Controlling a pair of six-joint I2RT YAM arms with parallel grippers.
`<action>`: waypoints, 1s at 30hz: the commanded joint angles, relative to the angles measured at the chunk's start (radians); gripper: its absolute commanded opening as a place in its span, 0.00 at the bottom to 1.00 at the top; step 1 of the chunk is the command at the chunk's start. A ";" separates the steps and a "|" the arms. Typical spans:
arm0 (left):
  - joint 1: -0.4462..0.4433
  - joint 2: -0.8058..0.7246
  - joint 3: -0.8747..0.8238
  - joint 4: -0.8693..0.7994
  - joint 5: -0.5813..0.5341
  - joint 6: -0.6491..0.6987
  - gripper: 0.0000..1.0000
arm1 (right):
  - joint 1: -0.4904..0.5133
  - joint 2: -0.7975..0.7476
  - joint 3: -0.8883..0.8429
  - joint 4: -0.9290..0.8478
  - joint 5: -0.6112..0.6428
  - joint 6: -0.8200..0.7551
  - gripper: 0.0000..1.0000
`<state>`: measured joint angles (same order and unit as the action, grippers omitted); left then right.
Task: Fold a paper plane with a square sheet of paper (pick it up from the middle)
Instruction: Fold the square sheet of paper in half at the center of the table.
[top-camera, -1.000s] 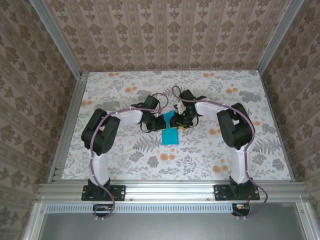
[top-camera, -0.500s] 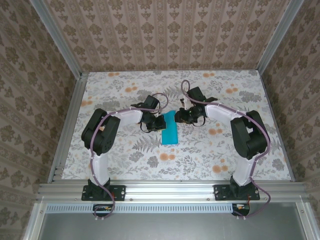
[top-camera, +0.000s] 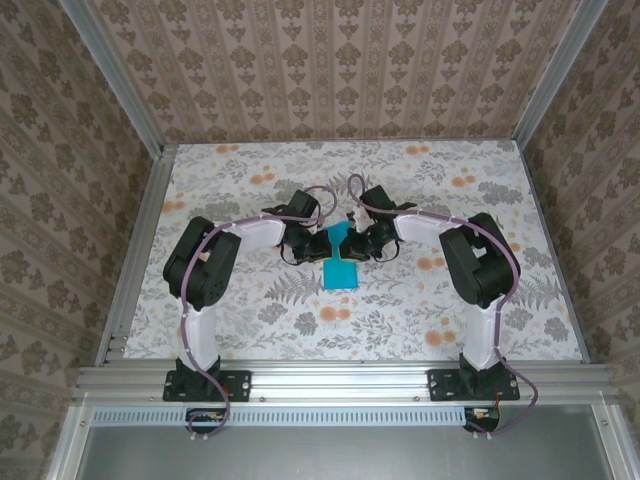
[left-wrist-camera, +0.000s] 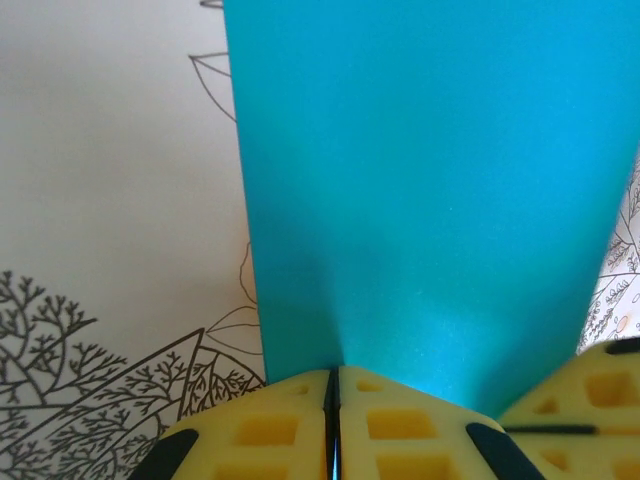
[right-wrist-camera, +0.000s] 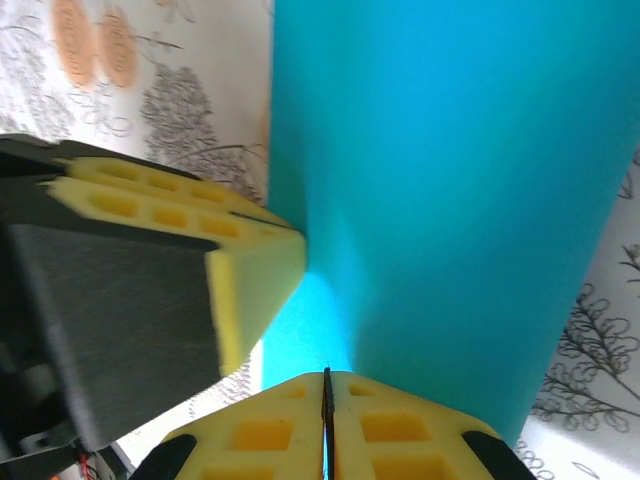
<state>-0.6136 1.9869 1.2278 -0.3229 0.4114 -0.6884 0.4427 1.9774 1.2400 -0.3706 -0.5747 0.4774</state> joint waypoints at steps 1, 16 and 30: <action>-0.003 0.090 -0.031 -0.087 -0.093 -0.007 0.11 | -0.005 0.026 0.033 -0.056 0.046 -0.013 0.10; -0.003 0.110 -0.048 -0.093 -0.097 0.001 0.10 | -0.054 0.051 -0.074 -0.017 0.082 -0.025 0.10; -0.005 0.141 -0.018 -0.094 -0.108 0.004 0.10 | -0.042 -0.051 -0.093 0.040 -0.037 0.006 0.10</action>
<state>-0.6128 2.0083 1.2514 -0.3298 0.4206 -0.6884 0.3908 1.9587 1.1809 -0.3386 -0.5713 0.4717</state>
